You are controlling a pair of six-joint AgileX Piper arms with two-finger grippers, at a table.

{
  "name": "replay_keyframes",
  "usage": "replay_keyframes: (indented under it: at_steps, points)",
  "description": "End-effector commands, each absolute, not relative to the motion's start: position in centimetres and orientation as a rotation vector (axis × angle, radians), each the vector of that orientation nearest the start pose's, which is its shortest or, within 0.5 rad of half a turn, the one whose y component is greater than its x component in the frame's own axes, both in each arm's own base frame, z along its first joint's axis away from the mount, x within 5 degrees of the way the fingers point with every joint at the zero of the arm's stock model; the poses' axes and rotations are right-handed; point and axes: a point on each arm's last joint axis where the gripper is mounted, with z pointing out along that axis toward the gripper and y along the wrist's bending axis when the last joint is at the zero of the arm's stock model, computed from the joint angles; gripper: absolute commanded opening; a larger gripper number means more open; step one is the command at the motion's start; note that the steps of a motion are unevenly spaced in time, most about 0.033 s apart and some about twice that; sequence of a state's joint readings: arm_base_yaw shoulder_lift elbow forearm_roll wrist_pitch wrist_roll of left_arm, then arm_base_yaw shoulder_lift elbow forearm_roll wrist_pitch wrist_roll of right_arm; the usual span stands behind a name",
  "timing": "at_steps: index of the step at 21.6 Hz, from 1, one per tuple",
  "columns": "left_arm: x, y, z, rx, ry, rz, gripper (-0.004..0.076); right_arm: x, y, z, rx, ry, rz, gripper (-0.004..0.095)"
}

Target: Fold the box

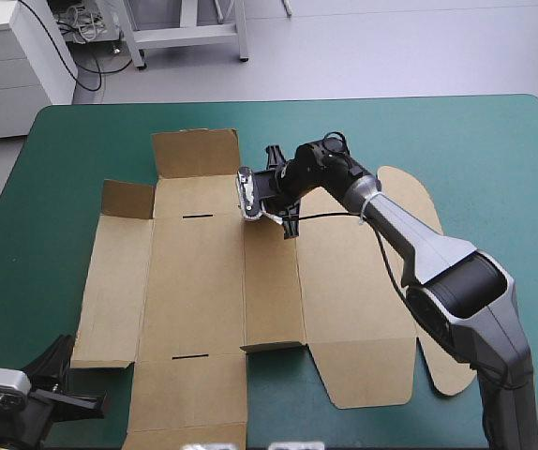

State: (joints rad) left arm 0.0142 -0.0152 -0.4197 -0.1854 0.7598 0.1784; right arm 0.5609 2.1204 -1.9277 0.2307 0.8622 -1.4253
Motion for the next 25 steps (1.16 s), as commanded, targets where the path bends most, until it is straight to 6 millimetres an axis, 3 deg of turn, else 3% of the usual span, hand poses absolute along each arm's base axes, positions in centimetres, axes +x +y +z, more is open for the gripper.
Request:
replay_keyframes:
  at_steps: [1,4,6,7,8,9,11,12,17,19,24,25]
  points:
    - [0.8,-1.1,29.5,0.096,1.684,-0.091,-0.0008,39.6,27.3,30.2,-1.932,1.394,-0.093,-0.0020]
    - [0.8,-1.1,29.5,0.097,1.684,-0.090,-0.0008,39.6,27.3,30.2,-1.916,1.411,-0.084,0.0046]
    - [0.8,-1.1,29.5,0.099,1.684,-0.088,-0.0008,39.8,27.3,30.3,-1.863,1.444,-0.077,0.0206]
    - [0.8,-1.1,29.5,0.099,1.684,-0.088,-0.0008,40.0,27.3,30.6,-1.793,1.480,-0.068,0.0366]
    - [0.8,-1.1,29.5,0.099,1.684,-0.088,-0.0008,40.1,27.3,30.8,-1.758,1.494,-0.063,0.0438]
    - [0.8,-1.1,29.5,0.099,1.684,-0.088,-0.0008,40.1,27.3,31.6,-1.668,1.534,-0.040,0.0610]
    - [0.8,-1.1,29.5,0.099,1.684,-0.088,-0.0008,39.8,26.9,33.3,-1.584,1.558,-0.042,0.0748]
    - [0.8,-1.1,29.5,0.099,1.684,-0.088,-0.0008,39.5,26.6,34.4,-1.548,1.578,-0.044,0.0761]
    - [0.8,-1.2,29.5,0.099,1.684,-0.090,-0.0008,37.3,24.1,38.7,-1.333,1.788,-0.027,0.0748]
    - [0.8,-1.1,29.5,0.100,1.684,-0.086,-0.0008,36.7,23.1,39.9,-1.227,1.860,-0.052,0.0670]
    - [0.8,-1.1,29.5,0.100,1.684,-0.085,-0.0008,36.7,21.7,40.8,-1.057,1.944,-0.119,0.0061]
    - [0.8,-1.1,29.4,0.100,1.684,-0.084,-0.0008,36.7,21.6,40.9,-1.030,1.953,-0.116,-0.0017]
